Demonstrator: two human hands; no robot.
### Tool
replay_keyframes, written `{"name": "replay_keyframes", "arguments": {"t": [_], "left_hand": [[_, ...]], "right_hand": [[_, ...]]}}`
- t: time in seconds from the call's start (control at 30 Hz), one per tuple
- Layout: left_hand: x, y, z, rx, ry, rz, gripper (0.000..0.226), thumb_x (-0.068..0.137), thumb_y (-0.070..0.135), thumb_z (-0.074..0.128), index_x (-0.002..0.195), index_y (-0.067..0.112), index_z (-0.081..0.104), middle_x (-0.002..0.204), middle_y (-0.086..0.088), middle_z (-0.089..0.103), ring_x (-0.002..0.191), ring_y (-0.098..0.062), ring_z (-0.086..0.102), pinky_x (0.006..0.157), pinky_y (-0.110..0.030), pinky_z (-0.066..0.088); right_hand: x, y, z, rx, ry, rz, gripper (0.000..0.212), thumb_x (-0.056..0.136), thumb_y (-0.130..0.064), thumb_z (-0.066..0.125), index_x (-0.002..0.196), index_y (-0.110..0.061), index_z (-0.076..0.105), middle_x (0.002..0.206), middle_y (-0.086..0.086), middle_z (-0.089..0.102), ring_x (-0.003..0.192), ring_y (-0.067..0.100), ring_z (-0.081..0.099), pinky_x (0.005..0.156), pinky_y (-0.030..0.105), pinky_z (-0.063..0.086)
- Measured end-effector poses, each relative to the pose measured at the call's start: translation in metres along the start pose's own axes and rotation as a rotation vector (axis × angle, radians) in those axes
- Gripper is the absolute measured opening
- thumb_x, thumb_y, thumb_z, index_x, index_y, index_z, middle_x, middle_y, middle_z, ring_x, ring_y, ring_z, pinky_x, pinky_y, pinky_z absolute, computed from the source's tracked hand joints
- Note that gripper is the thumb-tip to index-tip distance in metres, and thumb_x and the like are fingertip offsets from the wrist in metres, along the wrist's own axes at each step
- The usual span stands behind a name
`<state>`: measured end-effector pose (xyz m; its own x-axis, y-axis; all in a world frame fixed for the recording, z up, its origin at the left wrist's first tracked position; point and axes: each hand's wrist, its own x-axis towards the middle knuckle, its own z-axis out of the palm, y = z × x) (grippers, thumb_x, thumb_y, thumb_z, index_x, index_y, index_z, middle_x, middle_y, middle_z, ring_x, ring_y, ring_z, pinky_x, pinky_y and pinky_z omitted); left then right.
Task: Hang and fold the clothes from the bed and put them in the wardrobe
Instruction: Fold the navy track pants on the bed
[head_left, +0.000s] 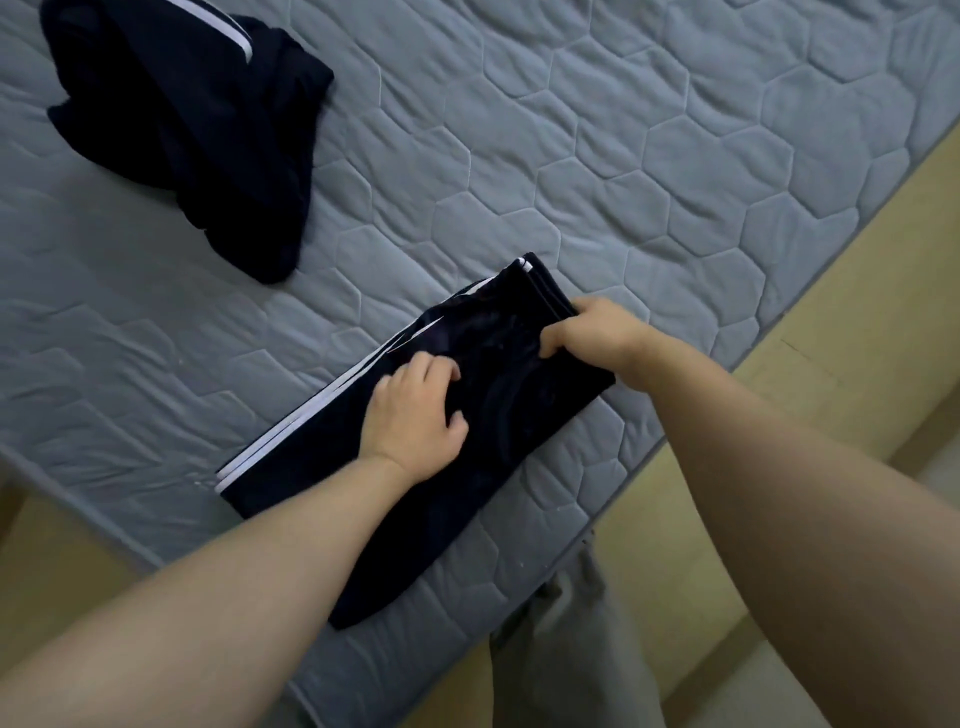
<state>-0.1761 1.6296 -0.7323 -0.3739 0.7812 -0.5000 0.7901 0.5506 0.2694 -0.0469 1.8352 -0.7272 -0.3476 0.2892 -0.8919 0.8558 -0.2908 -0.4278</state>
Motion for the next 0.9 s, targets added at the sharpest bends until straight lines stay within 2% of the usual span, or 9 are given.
{"name": "replay_keyframes", "arguments": {"t": [0.13,0.27,0.37,0.43,0.53,0.6,0.73,0.8,0.9], "left_hand": [[-0.027,-0.01,0.028,-0.271,-0.173,-0.153,0.089,0.073,0.039,0.082,0.147,0.027,0.035,0.146,0.001,0.033,0.127,-0.022,0.047,0.106,-0.039,0.045],[-0.027,-0.032,0.016,-1.33,-0.139,-0.603,0.058,0.08,0.004,0.072,0.131,0.026,0.059,0.134,-0.004,0.061,0.102,-0.01,0.066,0.08,-0.024,0.055],[-0.047,-0.078,0.004,-1.626,-0.121,-0.801,0.04,0.09,0.014,0.058,0.129,0.022,0.064,0.121,-0.001,0.071,0.1,-0.019,0.07,0.083,-0.034,0.052],[-0.072,-0.114,-0.002,-1.667,-0.076,-0.895,0.029,0.095,0.022,0.053,0.118,0.021,0.071,0.107,0.001,0.076,0.088,-0.015,0.072,0.071,-0.029,0.056],[-0.109,-0.164,-0.001,-1.59,-0.063,-1.067,0.037,0.098,0.031,0.051,0.126,0.016,0.068,0.119,-0.005,0.073,0.093,-0.019,0.07,0.067,-0.029,0.057],[-0.127,-0.192,0.0,-1.612,-0.136,-1.094,0.049,0.1,0.047,0.048,0.13,0.014,0.067,0.126,-0.008,0.07,0.1,-0.024,0.068,0.077,-0.035,0.056],[-0.15,-0.23,-0.005,-1.865,-0.27,-0.855,0.084,0.076,0.084,0.053,0.124,0.017,0.072,0.127,-0.01,0.069,0.119,-0.027,0.065,0.105,-0.043,0.048],[-0.152,-0.239,-0.003,-1.776,-0.285,-0.766,0.085,0.069,0.079,0.068,0.127,0.017,0.07,0.127,-0.008,0.069,0.123,-0.024,0.063,0.108,-0.041,0.045],[-0.148,-0.249,0.01,-1.481,-0.122,-0.728,0.051,0.072,0.025,0.089,0.118,0.015,0.07,0.111,-0.004,0.075,0.112,-0.021,0.066,0.103,-0.033,0.05]], "right_hand": [[-0.037,-0.012,0.023,0.005,-0.056,-0.125,0.018,0.074,-0.015,0.072,0.088,-0.026,0.072,0.077,-0.004,0.076,0.071,0.015,0.073,0.063,0.029,0.06],[-0.083,-0.025,0.092,-0.139,-0.044,-0.305,0.042,0.078,-0.018,0.065,0.118,-0.031,0.061,0.097,-0.005,0.072,0.09,0.016,0.067,0.076,0.031,0.056],[-0.116,-0.03,0.161,-0.247,0.05,-0.421,0.067,0.079,-0.028,0.057,0.144,-0.026,0.039,0.115,0.002,0.062,0.102,0.024,0.062,0.083,0.04,0.054],[-0.132,-0.029,0.21,-0.367,0.08,-0.458,0.086,0.084,-0.033,0.054,0.158,-0.023,0.012,0.126,0.007,0.052,0.109,0.028,0.054,0.084,0.04,0.05],[-0.142,-0.021,0.28,-0.497,0.097,-0.496,0.093,0.09,-0.035,0.052,0.159,-0.023,-0.009,0.127,0.007,0.044,0.107,0.029,0.047,0.073,0.037,0.041],[-0.14,-0.014,0.32,-0.558,0.092,-0.486,0.094,0.092,-0.035,0.051,0.159,-0.021,-0.012,0.127,0.007,0.041,0.106,0.028,0.045,0.071,0.036,0.039],[-0.128,0.002,0.388,-0.668,0.094,-0.421,0.098,0.092,-0.032,0.055,0.158,-0.021,-0.017,0.127,0.005,0.04,0.105,0.024,0.044,0.067,0.033,0.037],[-0.117,0.009,0.413,-0.718,0.123,-0.385,0.099,0.092,-0.027,0.055,0.157,-0.021,-0.019,0.126,0.004,0.04,0.106,0.024,0.044,0.066,0.033,0.038],[-0.097,0.019,0.441,-0.784,0.181,-0.332,0.1,0.091,-0.021,0.056,0.157,-0.021,-0.019,0.128,0.005,0.038,0.108,0.023,0.043,0.065,0.032,0.038]]}}
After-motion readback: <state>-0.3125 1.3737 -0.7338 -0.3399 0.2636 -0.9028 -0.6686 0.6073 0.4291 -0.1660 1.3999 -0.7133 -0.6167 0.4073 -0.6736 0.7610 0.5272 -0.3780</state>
